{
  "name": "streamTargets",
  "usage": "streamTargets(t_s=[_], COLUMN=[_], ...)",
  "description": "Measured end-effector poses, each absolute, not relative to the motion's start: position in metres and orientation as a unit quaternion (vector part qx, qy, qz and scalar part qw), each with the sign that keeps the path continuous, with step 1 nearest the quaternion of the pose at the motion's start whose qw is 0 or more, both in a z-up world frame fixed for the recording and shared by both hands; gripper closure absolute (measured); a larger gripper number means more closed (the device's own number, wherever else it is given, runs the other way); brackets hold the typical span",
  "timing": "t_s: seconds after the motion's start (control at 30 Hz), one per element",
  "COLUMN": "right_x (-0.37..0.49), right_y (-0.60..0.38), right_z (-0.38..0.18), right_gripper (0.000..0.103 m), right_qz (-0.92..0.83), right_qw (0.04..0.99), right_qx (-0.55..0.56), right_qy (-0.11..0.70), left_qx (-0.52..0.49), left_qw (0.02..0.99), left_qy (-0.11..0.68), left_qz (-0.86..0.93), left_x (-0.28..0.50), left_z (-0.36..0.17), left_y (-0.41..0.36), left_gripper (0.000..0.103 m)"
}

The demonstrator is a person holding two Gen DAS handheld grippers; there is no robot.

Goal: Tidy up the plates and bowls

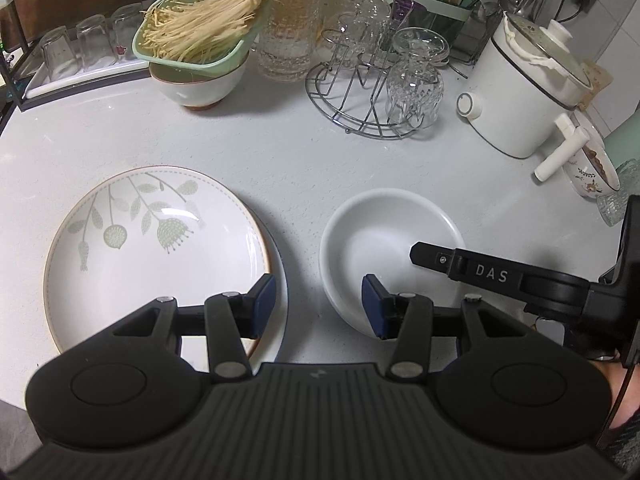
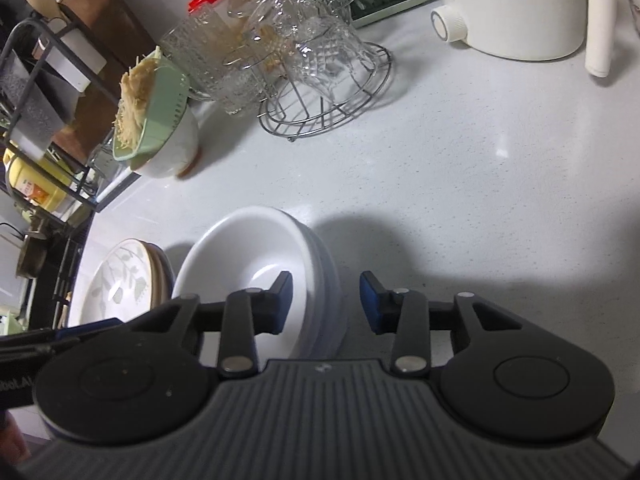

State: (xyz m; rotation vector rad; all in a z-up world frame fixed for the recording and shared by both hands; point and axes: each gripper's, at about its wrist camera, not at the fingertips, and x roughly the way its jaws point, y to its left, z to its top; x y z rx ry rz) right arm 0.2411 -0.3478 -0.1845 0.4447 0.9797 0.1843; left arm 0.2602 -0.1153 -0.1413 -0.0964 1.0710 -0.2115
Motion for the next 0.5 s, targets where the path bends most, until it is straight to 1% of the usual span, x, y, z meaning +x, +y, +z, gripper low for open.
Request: streamTargets(t_s=[0.03, 0.1, 0.3, 0.5], right_x=[0.242, 0.244, 0.242, 0.237], right_y=[-0.347, -0.347, -0.345, -0.353], right_z=[-0.186, -0.187, -0.185, -0.183], right_gripper=[0.069, 0.076, 0.087, 0.088], right_qz=[0.087, 0.085, 0.081, 0.068], right_qw=[0.854, 0.852, 0.857, 0.857], right_qx=[0.212, 0.210, 0.193, 0.195], right_qy=[0.468, 0.472, 0.471, 0.472], left_qx=[-0.047, -0.047, -0.047, -0.040], left_qw=[0.853, 0.853, 0.850, 0.846], left_qy=[0.510, 0.510, 0.514, 0.519], left_qz=[-0.100, -0.098, -0.102, -0.117], left_x=[0.260, 0.260, 0.262, 0.263], left_z=[-0.142, -0.142, -0.144, -0.150], left_y=[-0.115, -0.115, -0.120, -0.130], left_gripper=[0.050, 0.050, 0.050, 0.050])
